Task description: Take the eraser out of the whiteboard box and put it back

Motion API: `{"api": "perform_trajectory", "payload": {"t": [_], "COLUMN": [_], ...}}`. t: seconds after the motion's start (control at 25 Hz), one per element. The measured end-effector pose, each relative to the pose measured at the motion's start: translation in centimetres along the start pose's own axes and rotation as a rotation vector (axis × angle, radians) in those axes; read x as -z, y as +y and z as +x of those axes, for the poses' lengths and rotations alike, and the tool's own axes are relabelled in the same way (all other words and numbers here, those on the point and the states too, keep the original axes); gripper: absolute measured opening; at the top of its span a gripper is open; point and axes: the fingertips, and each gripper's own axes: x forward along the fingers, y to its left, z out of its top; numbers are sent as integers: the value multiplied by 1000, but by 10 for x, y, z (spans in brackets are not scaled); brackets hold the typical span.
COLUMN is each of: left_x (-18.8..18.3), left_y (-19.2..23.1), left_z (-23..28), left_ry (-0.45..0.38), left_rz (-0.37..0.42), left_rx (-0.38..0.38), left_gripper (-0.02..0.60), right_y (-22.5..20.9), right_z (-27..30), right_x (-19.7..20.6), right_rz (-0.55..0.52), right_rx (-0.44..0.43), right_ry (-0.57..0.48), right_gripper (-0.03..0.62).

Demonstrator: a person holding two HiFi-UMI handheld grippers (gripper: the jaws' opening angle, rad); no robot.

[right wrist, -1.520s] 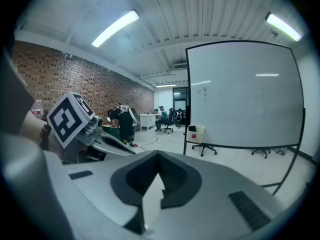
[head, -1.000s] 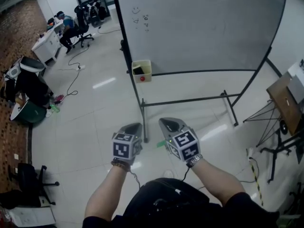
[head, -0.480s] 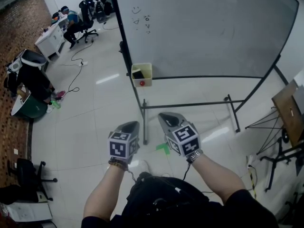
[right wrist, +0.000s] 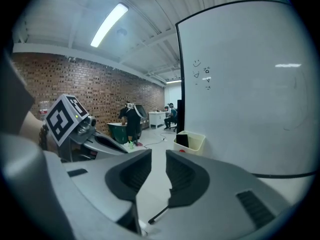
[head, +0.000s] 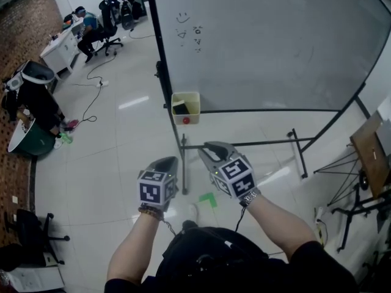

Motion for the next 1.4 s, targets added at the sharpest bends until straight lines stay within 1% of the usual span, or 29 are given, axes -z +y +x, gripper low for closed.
{"api": "perform_trajectory", "payload": {"t": [0.16, 0.28, 0.44, 0.56, 0.96, 1.12, 1.24, 1.4], "left_x": [-12, -25, -34, -41, -58, -63, -66, -63], "left_y": [25, 46, 66, 81, 119, 128, 136, 143], "left_z": [21, 36, 55, 68, 106, 121, 132, 141], "left_ry": [10, 2, 27, 28, 43, 49, 42, 68], "left_rz": [-6, -4, -5, -5, -14, -20, -26, -41], "left_rx": [12, 14, 33, 41, 68, 80, 81, 92], "left_gripper": [0, 0, 0, 0, 0, 0, 0, 0], "right_y": [-18, -31, -46, -54, -79, -87, -91, -96], "right_z": [33, 58, 87, 106, 162, 180, 193, 207], "right_x": [-10, -18, -24, -28, -28, -27, -24, -19], "right_rz": [-13, -16, -21, -33, -97, -166, -237, -300], "right_rx": [4, 12, 22, 27, 20, 2, -17, -40], "right_ry": [18, 28, 46, 58, 140, 175, 201, 243], "right_gripper": [131, 141, 155, 169, 238, 267, 268, 268]}}
